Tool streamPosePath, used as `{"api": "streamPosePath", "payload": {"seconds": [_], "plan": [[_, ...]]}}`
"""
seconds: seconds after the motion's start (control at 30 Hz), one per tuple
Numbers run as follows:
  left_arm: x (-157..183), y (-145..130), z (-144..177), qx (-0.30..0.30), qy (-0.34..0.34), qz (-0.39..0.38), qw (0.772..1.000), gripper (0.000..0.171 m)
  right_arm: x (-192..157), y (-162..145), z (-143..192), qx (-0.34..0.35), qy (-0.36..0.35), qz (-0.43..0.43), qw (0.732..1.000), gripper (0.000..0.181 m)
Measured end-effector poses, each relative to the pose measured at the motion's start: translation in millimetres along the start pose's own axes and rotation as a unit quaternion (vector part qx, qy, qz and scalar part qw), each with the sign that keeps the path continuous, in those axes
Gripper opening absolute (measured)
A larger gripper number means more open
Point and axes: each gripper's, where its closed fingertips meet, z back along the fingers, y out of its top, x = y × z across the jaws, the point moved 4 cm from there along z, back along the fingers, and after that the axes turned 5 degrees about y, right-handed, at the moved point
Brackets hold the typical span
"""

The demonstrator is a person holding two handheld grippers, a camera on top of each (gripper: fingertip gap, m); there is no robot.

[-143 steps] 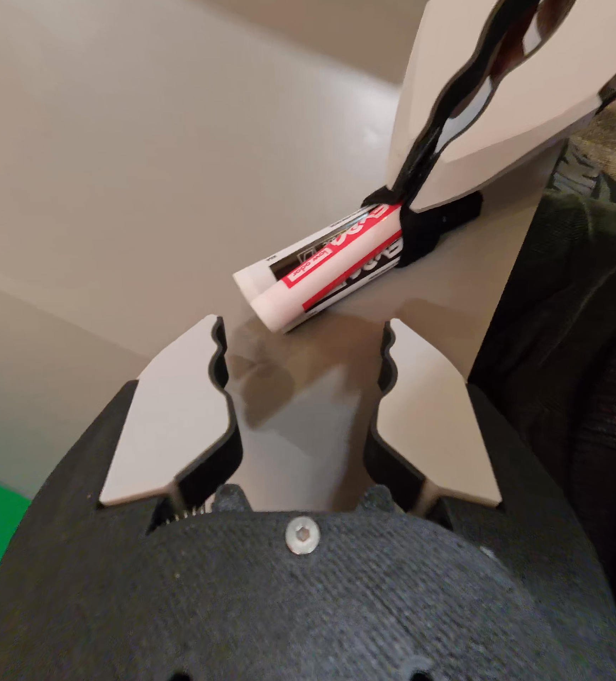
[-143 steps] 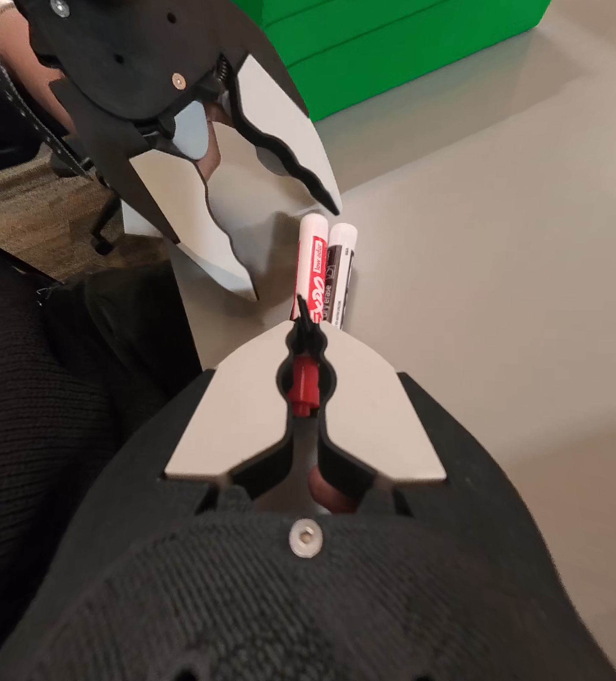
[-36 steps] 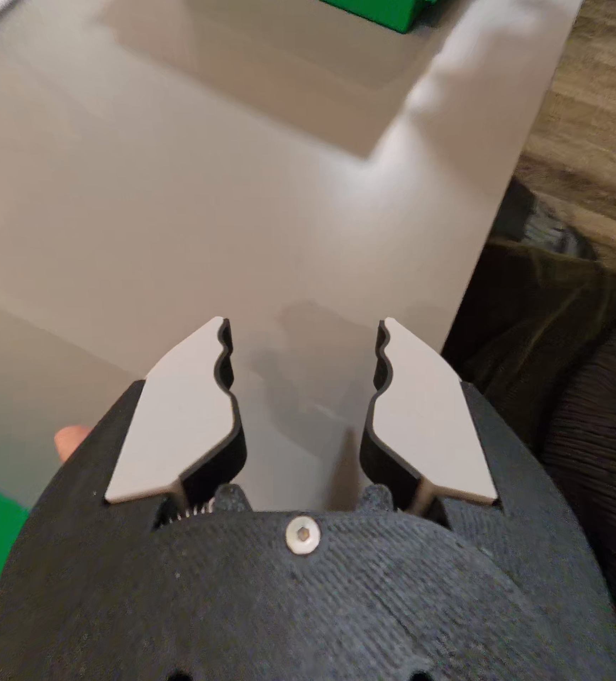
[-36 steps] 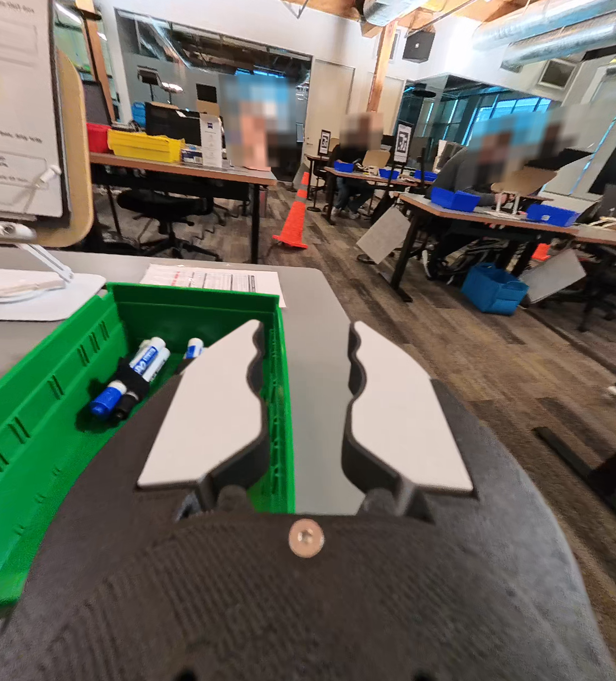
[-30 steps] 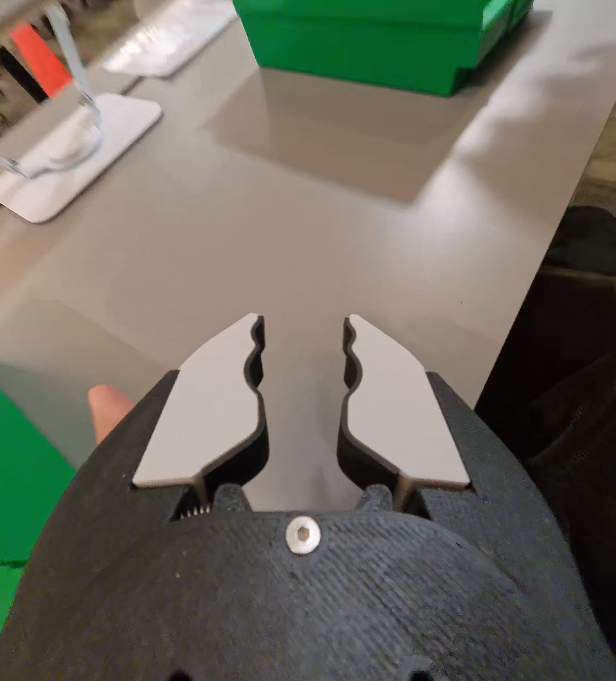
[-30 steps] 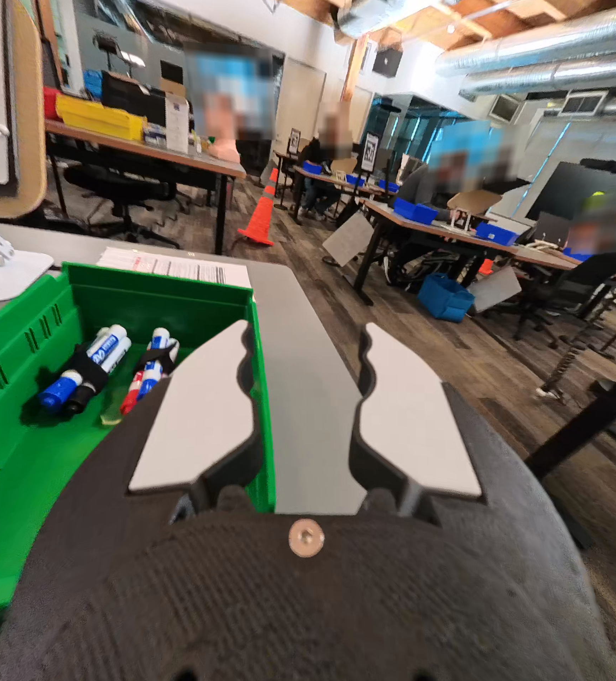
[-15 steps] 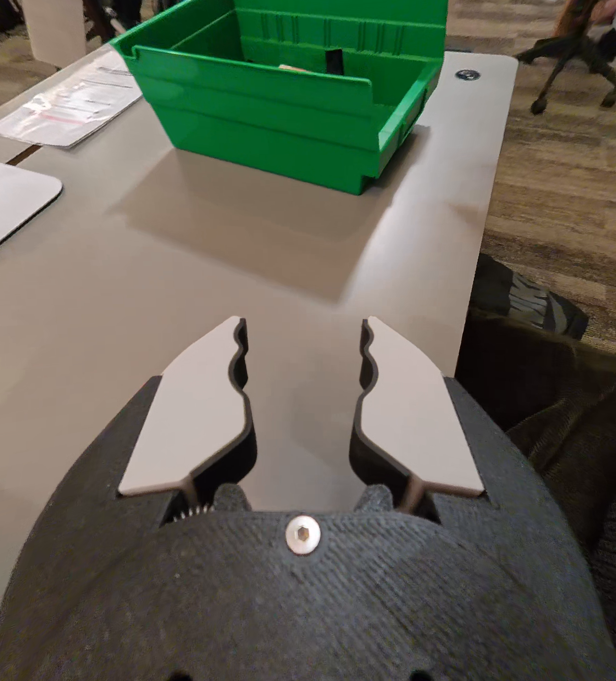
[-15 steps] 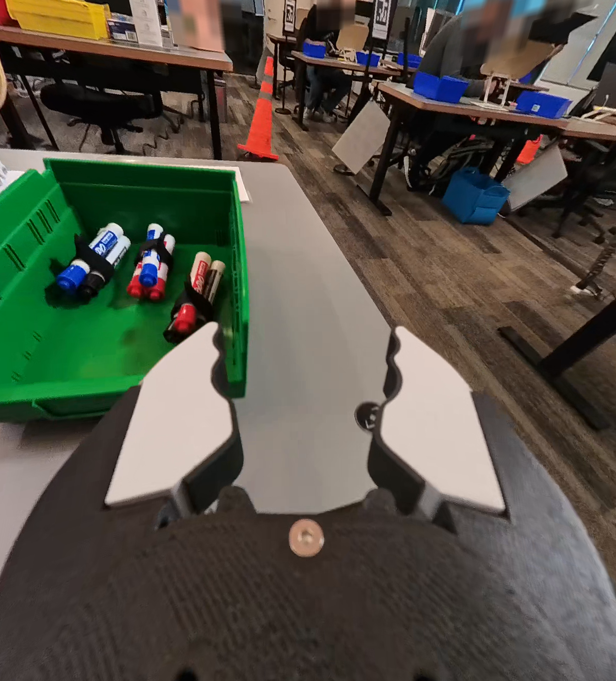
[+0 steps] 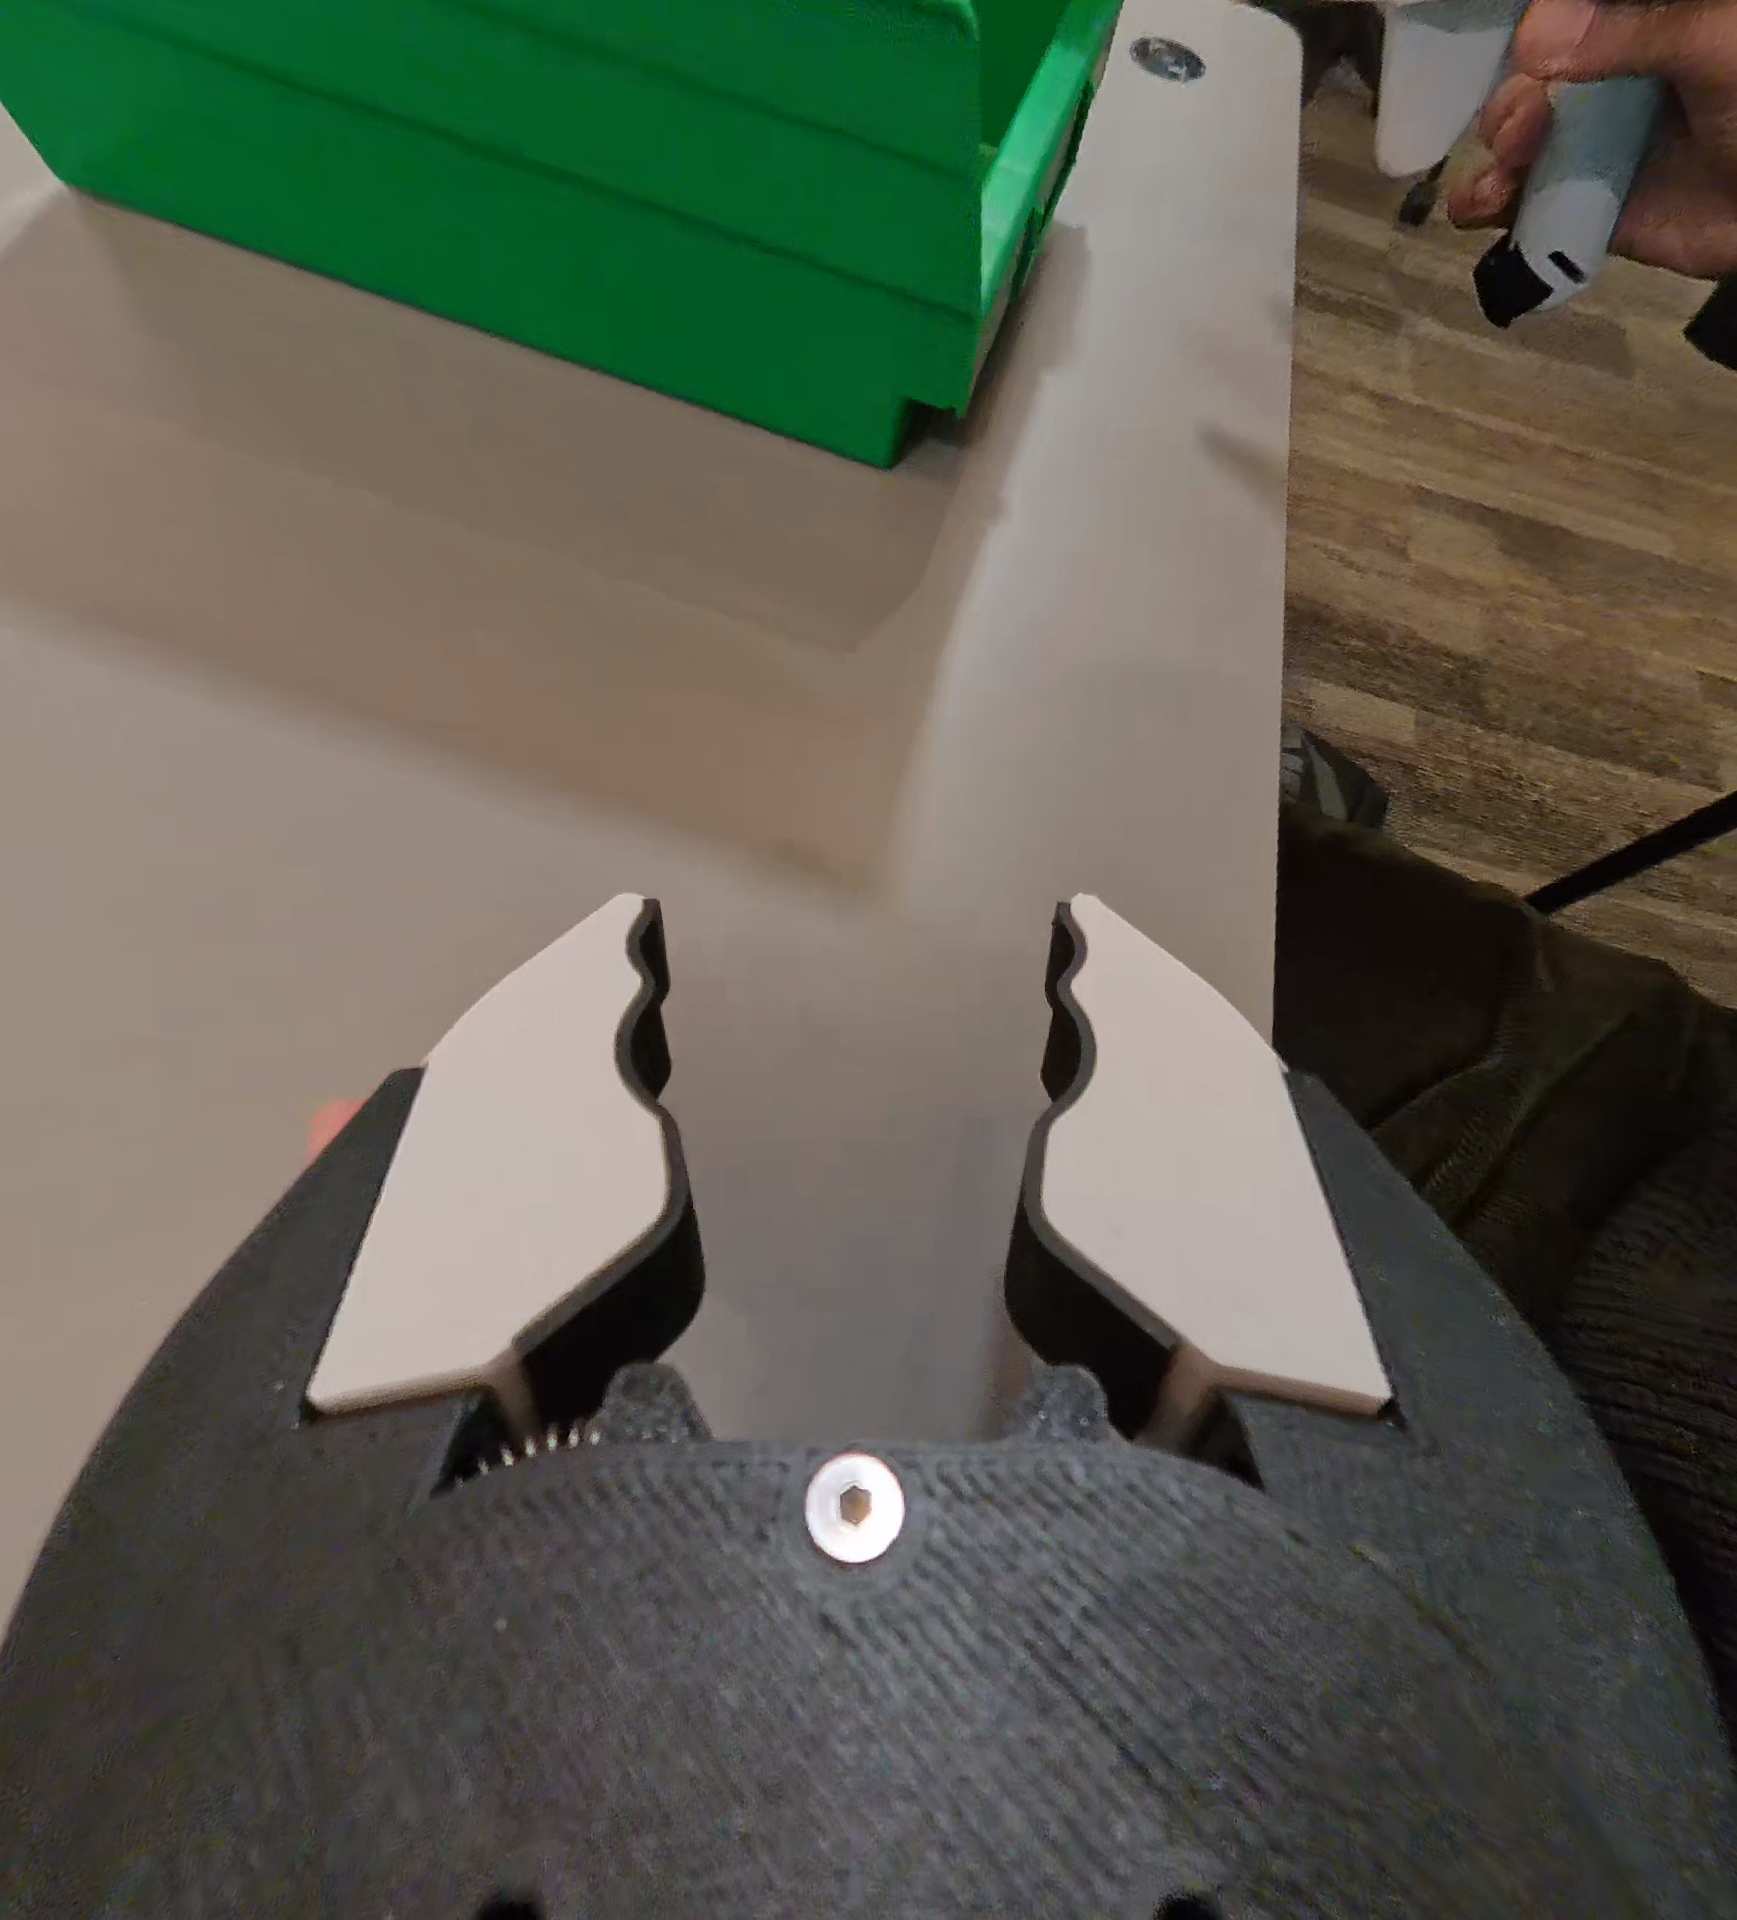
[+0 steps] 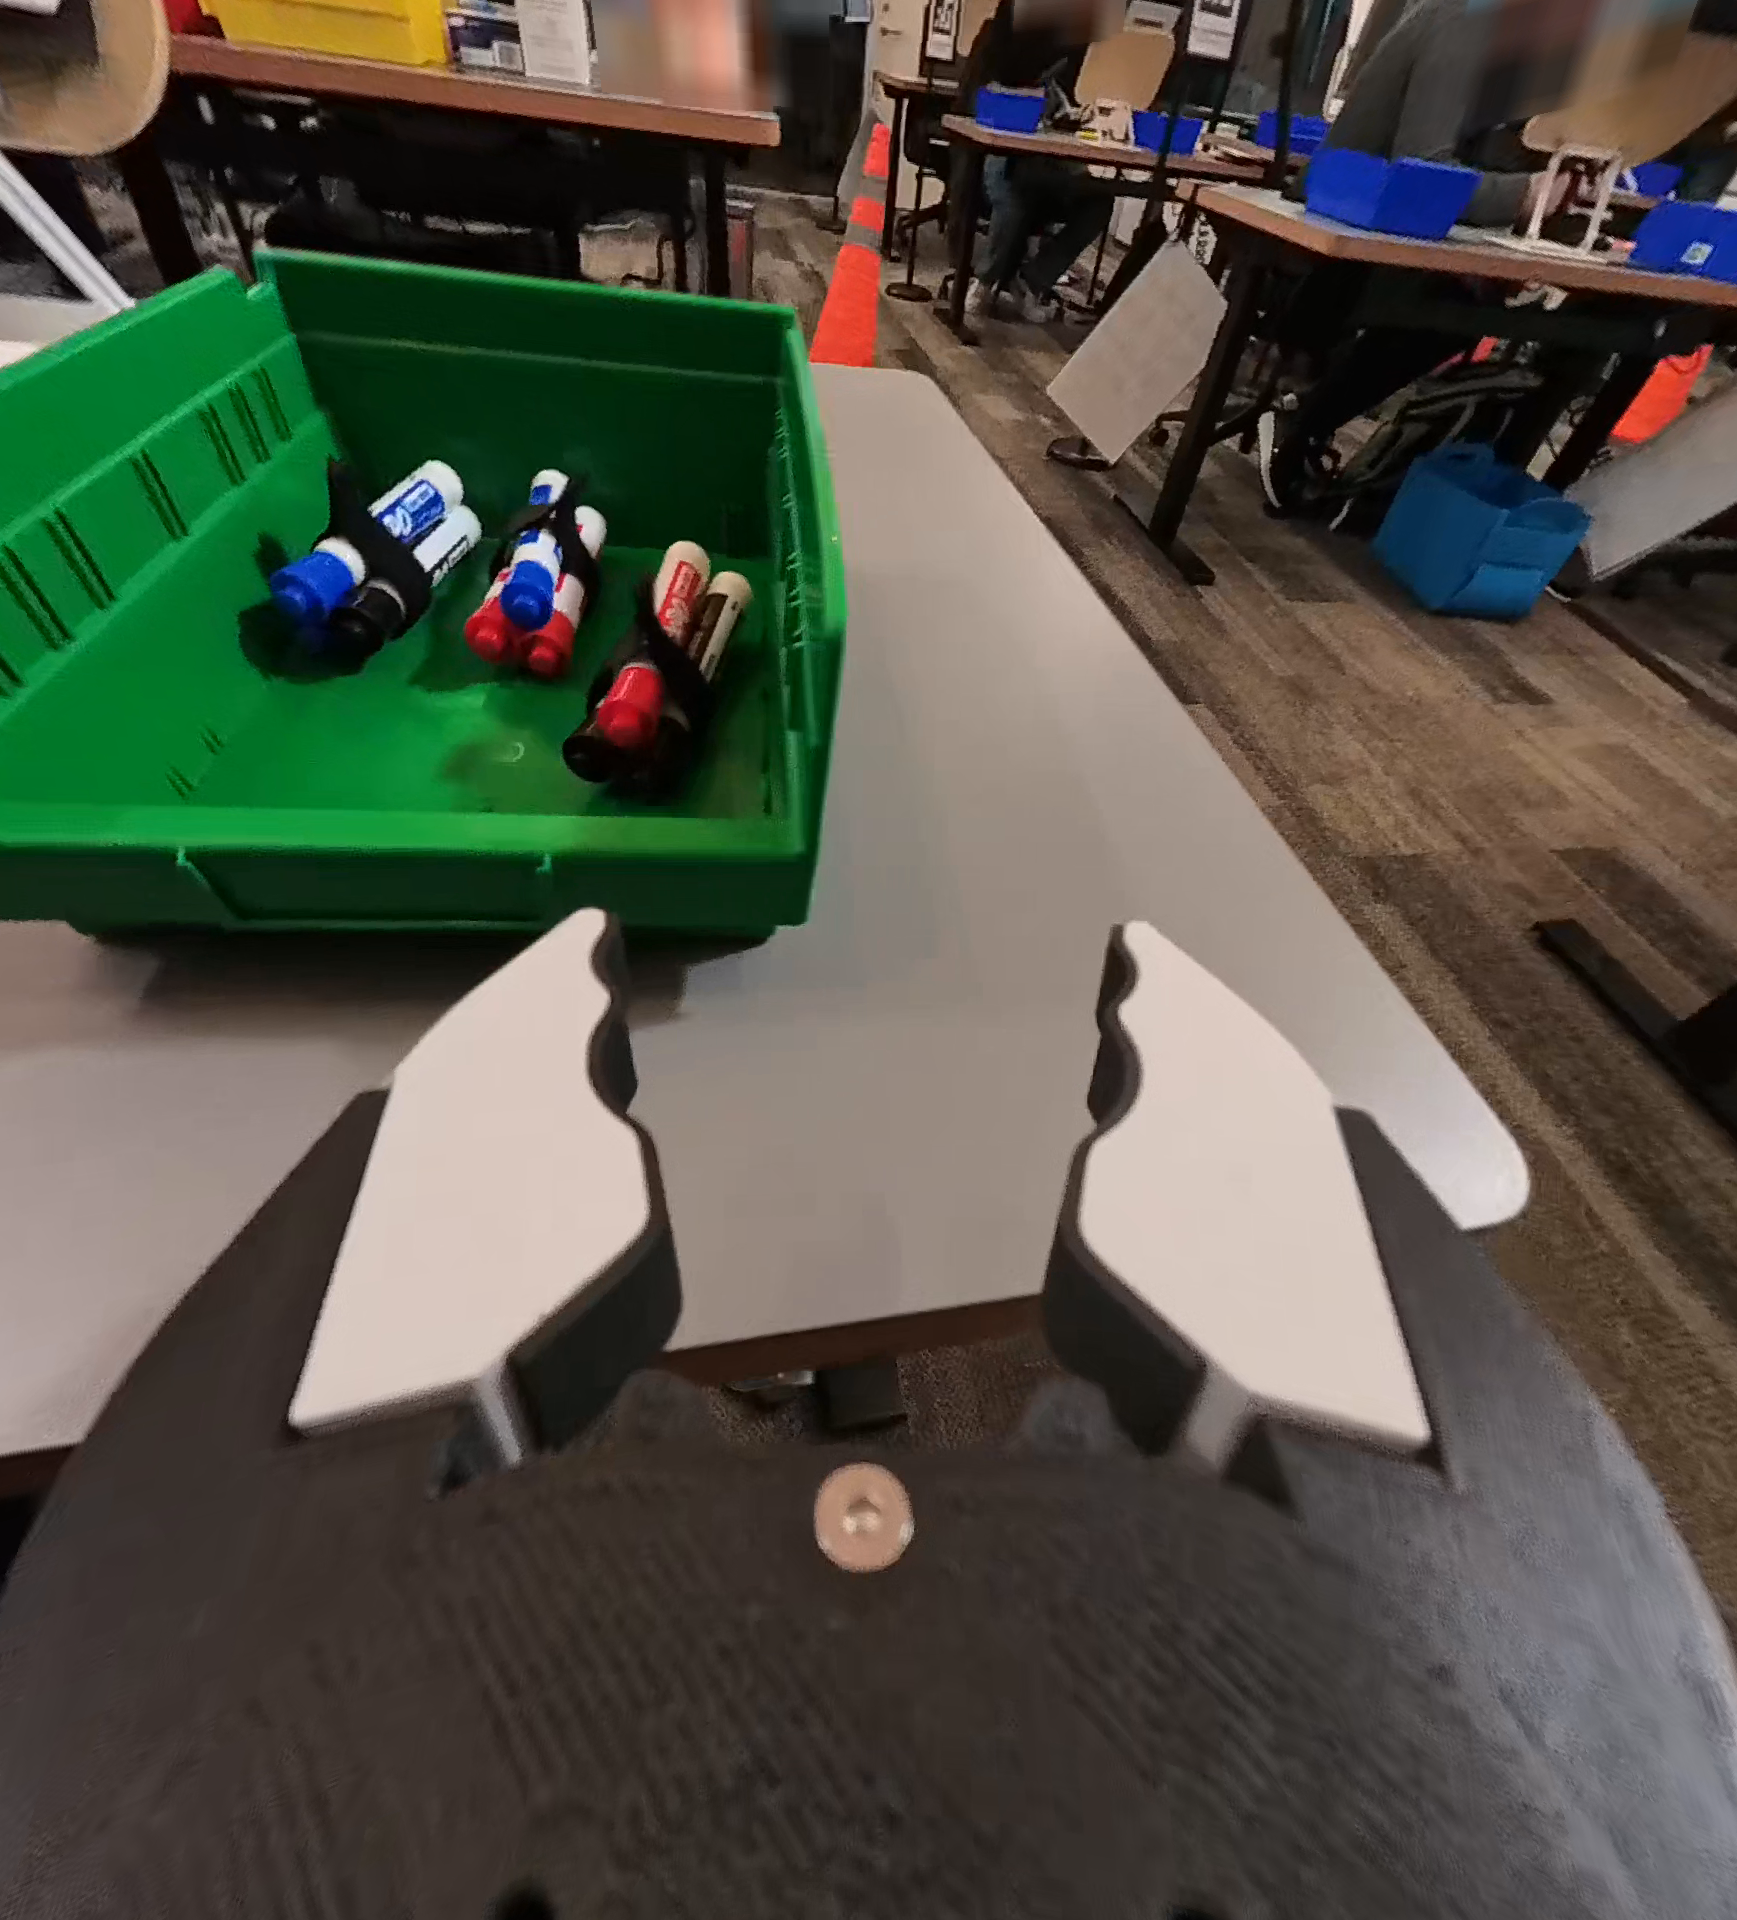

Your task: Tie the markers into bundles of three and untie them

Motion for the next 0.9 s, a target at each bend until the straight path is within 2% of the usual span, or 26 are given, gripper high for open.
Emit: {"api": "streamPosePath", "payload": {"seconds": [0.07, 0.13, 0.23, 0.33, 0.43, 0.5, 0.63, 0.8, 0.9], "plan": [[-2.0, -4.3, -1.9, -0.008, -0.01, 0.014, 1.0, 0.07, -7.8, -3.2, -6.5, -0.009, 0.006, 0.025, 1.0, 0.082], [-3.0, -9.3, -1.2, -0.013, -0.018, 0.022, 0.999, 0.062, -13.7, -7.2, -13.8, -0.029, 0.011, 0.051, 0.998, 0.076], [-6.0, -19.4, 3.8, -0.018, -0.009, 0.026, 0.999, 0.056, -18.5, -4.9, -25.8, -0.025, 0.013, 0.066, 0.997, 0.07], [-7.0, -28.1, 14.0, -0.022, 0.002, 0.029, 0.999, 0.057, -18.8, 0.2, -40.8, -0.017, 0.024, 0.041, 0.999, 0.068], [-7.0, -35.9, 26.8, -0.017, 0.015, 0.031, 0.999, 0.058, -10.3, 7.7, -55.8, 0.003, 0.029, -0.027, 0.999, 0.063], [-6.4, -43.0, 34.6, -0.021, 0.022, 0.036, 0.999, 0.059, -2.5, 9.6, -65.3, 0.006, 0.03, -0.068, 0.997, 0.05], [-7.4, -53.3, 50.2, -0.02, 0.051, 0.025, 0.998, 0.06, -3.7, -0.2, -81.8, -0.075, 0.083, -0.057, 0.992, 0.007], [-10.9, -57.1, 67.8, -0.014, 0.106, -0.018, 0.994, 0.062, -6.3, 1.3, -89.7, -0.095, 0.086, -0.033, 0.991, 0.005], [-19.7, -52.0, 83.1, -0.007, 0.156, -0.04, 0.987, 0.063, -19.3, 5.3, -91.7, -0.093, 0.094, -0.01, 0.991, 0.005]]}}
